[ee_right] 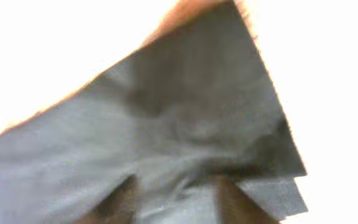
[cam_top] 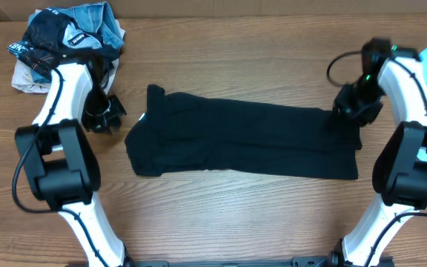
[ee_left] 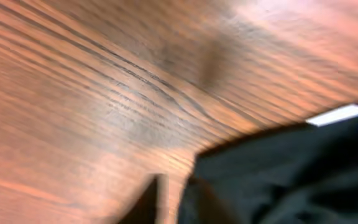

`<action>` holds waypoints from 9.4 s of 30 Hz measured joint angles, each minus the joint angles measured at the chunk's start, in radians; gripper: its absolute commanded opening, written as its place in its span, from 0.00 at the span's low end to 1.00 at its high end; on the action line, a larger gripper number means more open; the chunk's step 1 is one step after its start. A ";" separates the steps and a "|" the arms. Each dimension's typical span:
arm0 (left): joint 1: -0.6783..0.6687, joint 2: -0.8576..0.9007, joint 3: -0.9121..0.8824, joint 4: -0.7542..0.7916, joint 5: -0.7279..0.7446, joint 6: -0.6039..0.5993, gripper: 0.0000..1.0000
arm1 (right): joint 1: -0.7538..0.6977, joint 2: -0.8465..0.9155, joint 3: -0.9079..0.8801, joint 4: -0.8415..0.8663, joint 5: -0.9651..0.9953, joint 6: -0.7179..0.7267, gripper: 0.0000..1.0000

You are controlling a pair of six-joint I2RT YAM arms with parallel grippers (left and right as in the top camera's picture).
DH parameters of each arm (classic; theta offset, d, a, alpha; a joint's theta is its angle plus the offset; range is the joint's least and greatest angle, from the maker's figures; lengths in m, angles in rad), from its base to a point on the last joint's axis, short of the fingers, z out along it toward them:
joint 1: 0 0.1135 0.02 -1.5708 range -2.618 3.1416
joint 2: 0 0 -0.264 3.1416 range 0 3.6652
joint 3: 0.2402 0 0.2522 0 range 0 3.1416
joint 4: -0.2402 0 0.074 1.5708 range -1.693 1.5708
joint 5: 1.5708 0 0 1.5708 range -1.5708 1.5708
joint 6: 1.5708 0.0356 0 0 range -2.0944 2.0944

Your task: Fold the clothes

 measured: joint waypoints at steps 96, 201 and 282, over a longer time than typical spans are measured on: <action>-0.024 -0.113 0.026 0.016 0.073 0.027 1.00 | -0.299 -0.048 -0.165 0.102 -0.177 -0.309 0.04; -0.024 -0.113 0.026 0.005 0.073 0.027 1.00 | -0.109 -0.082 0.074 -0.054 -0.136 -0.328 1.00; -0.024 -0.113 0.026 0.002 0.072 0.030 1.00 | 0.220 -0.090 -0.242 0.130 0.022 -0.313 0.04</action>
